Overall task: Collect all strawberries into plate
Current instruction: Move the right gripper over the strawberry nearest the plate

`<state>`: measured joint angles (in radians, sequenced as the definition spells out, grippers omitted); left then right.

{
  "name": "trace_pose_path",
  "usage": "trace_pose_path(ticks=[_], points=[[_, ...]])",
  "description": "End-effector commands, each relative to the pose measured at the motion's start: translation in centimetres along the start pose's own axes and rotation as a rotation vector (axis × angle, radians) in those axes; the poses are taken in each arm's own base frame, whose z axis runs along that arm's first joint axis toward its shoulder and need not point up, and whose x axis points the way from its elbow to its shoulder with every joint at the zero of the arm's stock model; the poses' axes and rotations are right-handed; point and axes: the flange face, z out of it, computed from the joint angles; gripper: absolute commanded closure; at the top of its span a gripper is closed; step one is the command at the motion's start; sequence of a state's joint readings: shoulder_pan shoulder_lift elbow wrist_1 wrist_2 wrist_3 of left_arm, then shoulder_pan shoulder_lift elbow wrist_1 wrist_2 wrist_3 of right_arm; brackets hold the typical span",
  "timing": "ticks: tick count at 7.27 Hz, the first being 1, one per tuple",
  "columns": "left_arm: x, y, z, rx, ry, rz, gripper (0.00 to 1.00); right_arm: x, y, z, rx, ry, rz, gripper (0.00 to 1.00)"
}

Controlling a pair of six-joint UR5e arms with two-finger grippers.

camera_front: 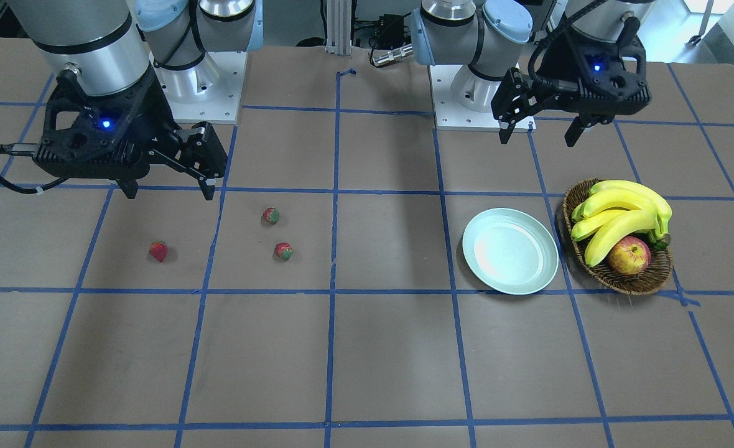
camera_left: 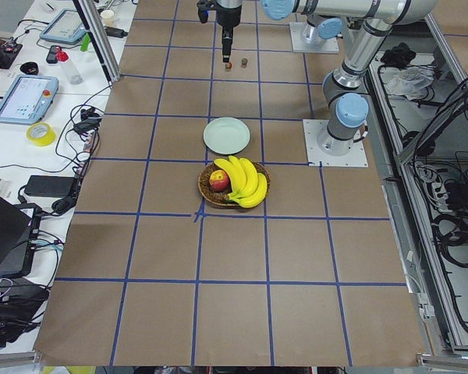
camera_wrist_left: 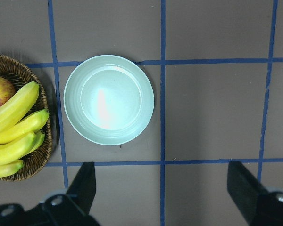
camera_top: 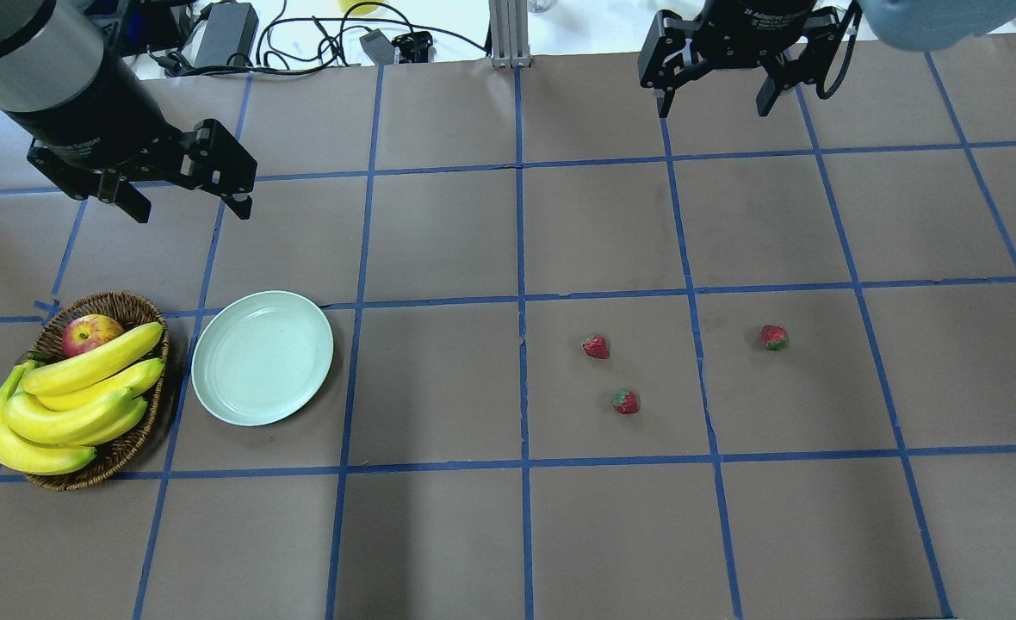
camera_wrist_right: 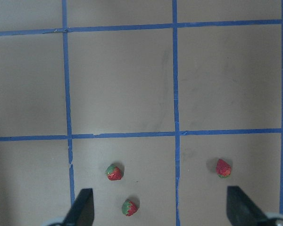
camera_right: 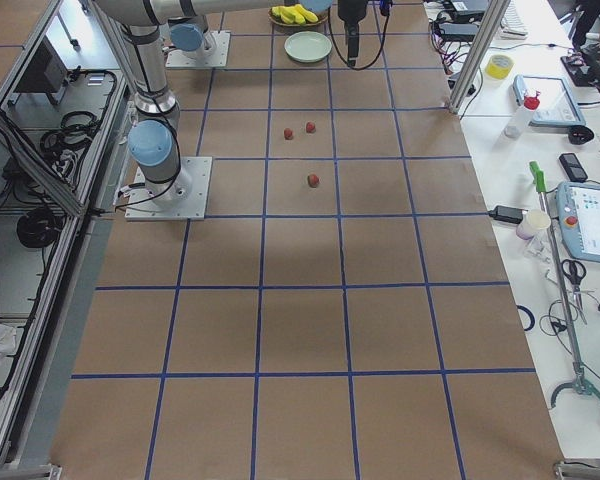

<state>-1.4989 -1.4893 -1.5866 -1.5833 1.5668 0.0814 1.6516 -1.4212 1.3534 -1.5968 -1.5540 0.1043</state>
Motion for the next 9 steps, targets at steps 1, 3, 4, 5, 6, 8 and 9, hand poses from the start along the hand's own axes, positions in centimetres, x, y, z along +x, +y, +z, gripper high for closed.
trace_pose_path(ticks=[1, 3, 4, 5, 6, 8, 9], points=[[0.4, -0.3, 1.2, -0.016, -0.001, 0.000, 0.00, 0.0, 0.1, 0.2, -0.003, 0.002, 0.001, 0.00], [0.0, -1.3, 1.4, 0.025, 0.000, 0.003, 0.00, 0.0, 0.2, 0.3, -0.007, 0.005, 0.001, 0.00], [-0.1, -2.2, 1.7, 0.034, -0.003, 0.003, 0.00, 0.1, 0.2, 0.3, -0.006, 0.007, 0.000, 0.00], [-0.1, -2.2, 1.2, 0.046, -0.004, 0.004, 0.00, 0.0, 0.1, 0.6, -0.012, 0.003, 0.001, 0.00], [-0.1, -2.9, 0.9, 0.054, -0.001, 0.005, 0.00, -0.1, 0.1, 1.5, -0.017, 0.005, 0.006, 0.00], [0.1, -4.3, 2.5, 0.029, 0.009, 0.008, 0.00, -0.5, 0.2, 4.5, 0.008, 0.001, -0.010, 0.00], [0.2, -4.2, 3.3, 0.015, 0.012, 0.010, 0.00, -0.4, 0.2, 7.6, -0.045, 0.008, -0.014, 0.00]])
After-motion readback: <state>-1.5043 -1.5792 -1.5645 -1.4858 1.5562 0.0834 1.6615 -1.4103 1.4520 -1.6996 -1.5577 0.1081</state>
